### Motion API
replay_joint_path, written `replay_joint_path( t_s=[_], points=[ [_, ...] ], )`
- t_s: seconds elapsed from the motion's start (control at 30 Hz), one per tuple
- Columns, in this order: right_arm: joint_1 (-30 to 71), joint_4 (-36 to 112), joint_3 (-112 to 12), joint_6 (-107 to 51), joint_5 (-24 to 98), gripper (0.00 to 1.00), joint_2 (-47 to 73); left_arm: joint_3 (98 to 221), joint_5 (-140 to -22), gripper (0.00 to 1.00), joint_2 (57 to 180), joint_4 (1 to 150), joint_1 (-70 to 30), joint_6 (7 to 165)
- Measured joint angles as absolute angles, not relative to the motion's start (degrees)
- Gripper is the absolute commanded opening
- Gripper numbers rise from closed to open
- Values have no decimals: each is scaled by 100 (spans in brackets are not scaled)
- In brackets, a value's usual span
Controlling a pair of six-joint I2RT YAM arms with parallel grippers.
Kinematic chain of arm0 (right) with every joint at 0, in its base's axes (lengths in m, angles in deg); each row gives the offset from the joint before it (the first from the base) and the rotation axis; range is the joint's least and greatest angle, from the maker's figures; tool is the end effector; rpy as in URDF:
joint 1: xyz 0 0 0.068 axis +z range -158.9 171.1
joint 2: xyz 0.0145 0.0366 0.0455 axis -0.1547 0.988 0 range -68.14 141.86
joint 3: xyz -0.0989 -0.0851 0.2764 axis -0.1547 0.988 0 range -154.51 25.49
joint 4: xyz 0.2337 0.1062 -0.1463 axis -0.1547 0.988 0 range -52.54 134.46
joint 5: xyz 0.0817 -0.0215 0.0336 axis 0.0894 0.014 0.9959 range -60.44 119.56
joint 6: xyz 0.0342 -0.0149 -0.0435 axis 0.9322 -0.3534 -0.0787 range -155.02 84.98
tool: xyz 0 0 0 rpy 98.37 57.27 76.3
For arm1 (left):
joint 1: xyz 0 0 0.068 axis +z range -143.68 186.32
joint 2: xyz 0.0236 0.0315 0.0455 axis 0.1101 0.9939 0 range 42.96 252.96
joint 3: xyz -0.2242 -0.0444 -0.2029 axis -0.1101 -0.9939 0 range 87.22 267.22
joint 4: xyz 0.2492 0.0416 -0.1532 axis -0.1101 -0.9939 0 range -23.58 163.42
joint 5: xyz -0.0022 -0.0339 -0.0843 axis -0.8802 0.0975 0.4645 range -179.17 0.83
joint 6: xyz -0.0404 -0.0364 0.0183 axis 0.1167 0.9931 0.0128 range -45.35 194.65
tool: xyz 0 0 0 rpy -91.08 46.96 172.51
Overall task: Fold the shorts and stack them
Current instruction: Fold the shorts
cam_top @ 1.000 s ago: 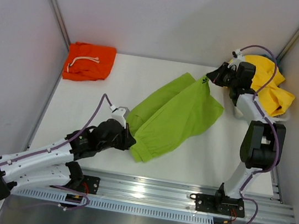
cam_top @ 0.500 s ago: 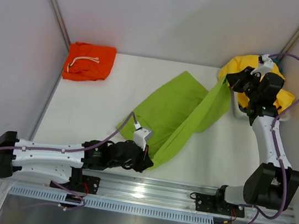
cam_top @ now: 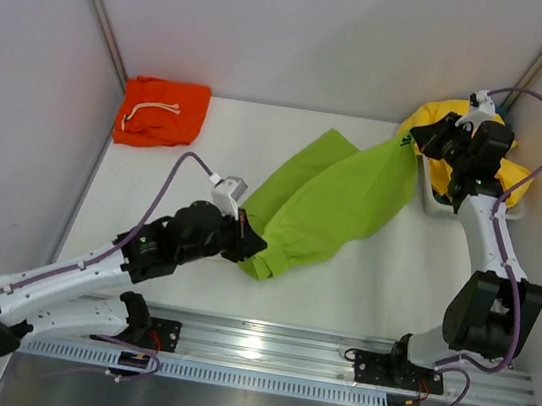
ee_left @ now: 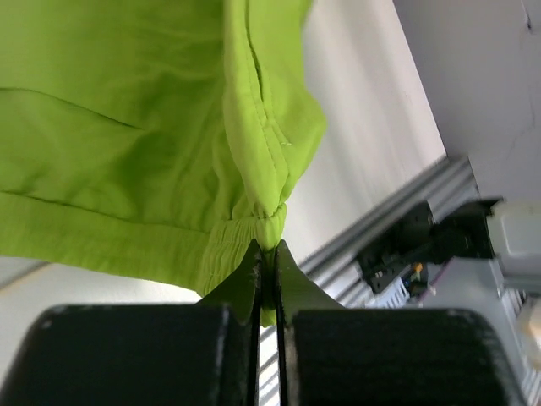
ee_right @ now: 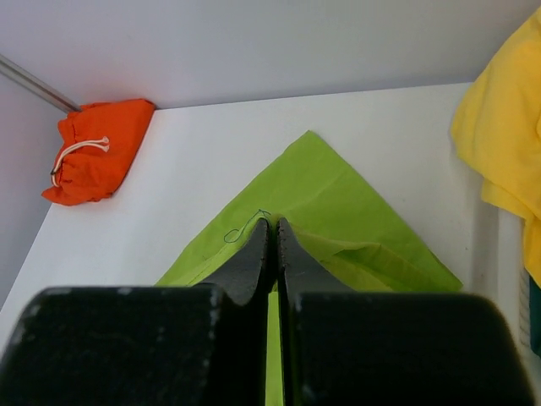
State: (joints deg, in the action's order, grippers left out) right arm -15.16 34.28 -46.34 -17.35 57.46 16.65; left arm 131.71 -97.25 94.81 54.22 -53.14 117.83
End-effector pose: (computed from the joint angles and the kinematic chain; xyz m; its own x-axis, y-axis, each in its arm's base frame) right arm 0.3883 -0.0235 0.3868 -0.2708 0.2995 -0.9148 -0.2938 0.8793 0.3748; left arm 0.1190 -0.1906 0.3201 -0.7055 -0.1376 -0.6952 0.4197 0.7093 -0.5663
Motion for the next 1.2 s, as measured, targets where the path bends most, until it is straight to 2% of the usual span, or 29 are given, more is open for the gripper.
replay_joint_path(
  t_s=[0.17, 0.8, 1.0, 1.2],
  points=[
    [-1212, 3347, -5198, -1685, 5744, 0, 2340, 13147, -9156, 0, 9197, 5267, -4079, 11584],
    [-266, 3139, -7847, -1514, 5940, 0, 5247, 12004, -7320, 0, 9016, 5667, -1238, 11260],
    [-170, 3168, -8297, -1451, 5752, 0, 5848, 12002, -6953, 0, 9691, 6018, -335, 11055],
    [-137, 3201, -8295, -1320, 5418, 0, 5966, 12308, -7143, 0, 10670, 6064, -158, 11046]
  ],
)
